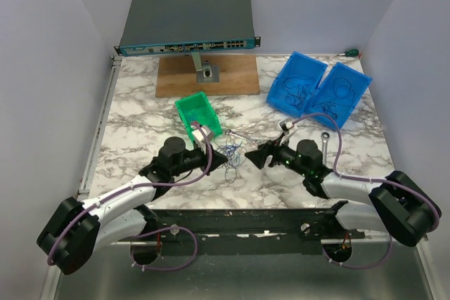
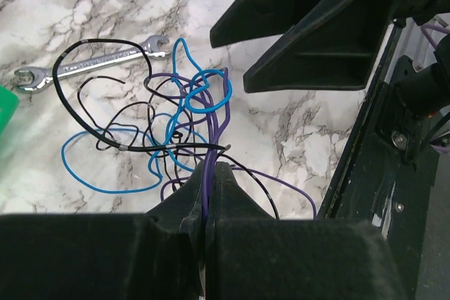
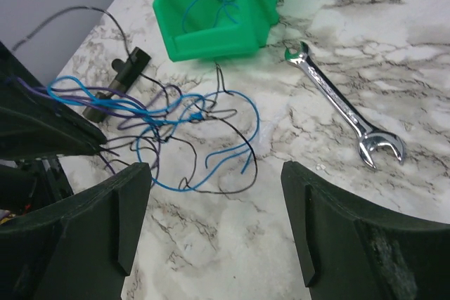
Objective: Untangle the cables
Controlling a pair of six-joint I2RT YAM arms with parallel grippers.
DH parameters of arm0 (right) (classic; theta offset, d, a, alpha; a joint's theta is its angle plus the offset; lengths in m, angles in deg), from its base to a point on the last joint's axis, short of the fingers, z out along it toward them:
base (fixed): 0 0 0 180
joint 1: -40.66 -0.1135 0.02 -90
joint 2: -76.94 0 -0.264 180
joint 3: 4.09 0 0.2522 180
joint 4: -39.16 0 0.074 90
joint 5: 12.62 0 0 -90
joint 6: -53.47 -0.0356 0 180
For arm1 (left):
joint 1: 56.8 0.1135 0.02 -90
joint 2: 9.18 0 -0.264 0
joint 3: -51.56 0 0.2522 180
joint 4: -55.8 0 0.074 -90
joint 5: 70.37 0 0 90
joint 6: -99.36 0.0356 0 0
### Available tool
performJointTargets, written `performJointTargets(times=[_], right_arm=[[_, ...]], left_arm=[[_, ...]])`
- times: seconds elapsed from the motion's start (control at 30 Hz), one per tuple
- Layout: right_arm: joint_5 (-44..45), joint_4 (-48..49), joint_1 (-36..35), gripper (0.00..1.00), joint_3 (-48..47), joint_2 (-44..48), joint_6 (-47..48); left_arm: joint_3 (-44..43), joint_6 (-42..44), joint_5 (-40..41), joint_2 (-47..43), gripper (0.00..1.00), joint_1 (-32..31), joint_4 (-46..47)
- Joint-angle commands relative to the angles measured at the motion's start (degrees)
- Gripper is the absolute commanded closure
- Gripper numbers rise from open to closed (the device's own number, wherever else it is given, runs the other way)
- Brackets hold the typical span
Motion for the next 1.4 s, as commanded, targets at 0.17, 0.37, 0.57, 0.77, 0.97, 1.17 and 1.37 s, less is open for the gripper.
performJointTargets(times=[0.17,0.37,0.57,0.77,0.97,1.17,1.37], right_arm=[[-2.8,10.0,-5.3,0.19,-0.1,-2.8,5.7],[-1.2,8.6,-7.6,0.2,-0.7,-2.5,7.6],[-0.4,8.6,-8.3,0.21,-0.5,-2.2,8.4],[-3.2,9.7,-9.3,0.28,-1.2,-3.9,9.4],[-2.7,9.8,-10.0,0.31,-1.4,-3.9,10.3],[3.5,7.1,-10.2,0.31,-2.7,-4.0,10.6],[8.9,7.2,-10.2,0.32,-0.4,-0.5,10.7]], left_arm=[[-2.1,0.9,0.7,2.4,1.0,-0.3,-2.7],[-2.2,1.0,0.4,1.9,1.0,-0.4,-2.5],[-1.1,1.1,1.2,0.6,1.0,-0.4,-1.8],[-2.3,0.9,-1.7,3.0,1.0,-0.5,-1.4],[-2.7,0.7,-2.8,3.9,1.0,-0.6,-1.1],[-2.1,1.0,-6.1,3.4,1.0,-1.4,0.5],[-2.4,0.7,-8.5,4.6,1.0,-1.5,1.8]])
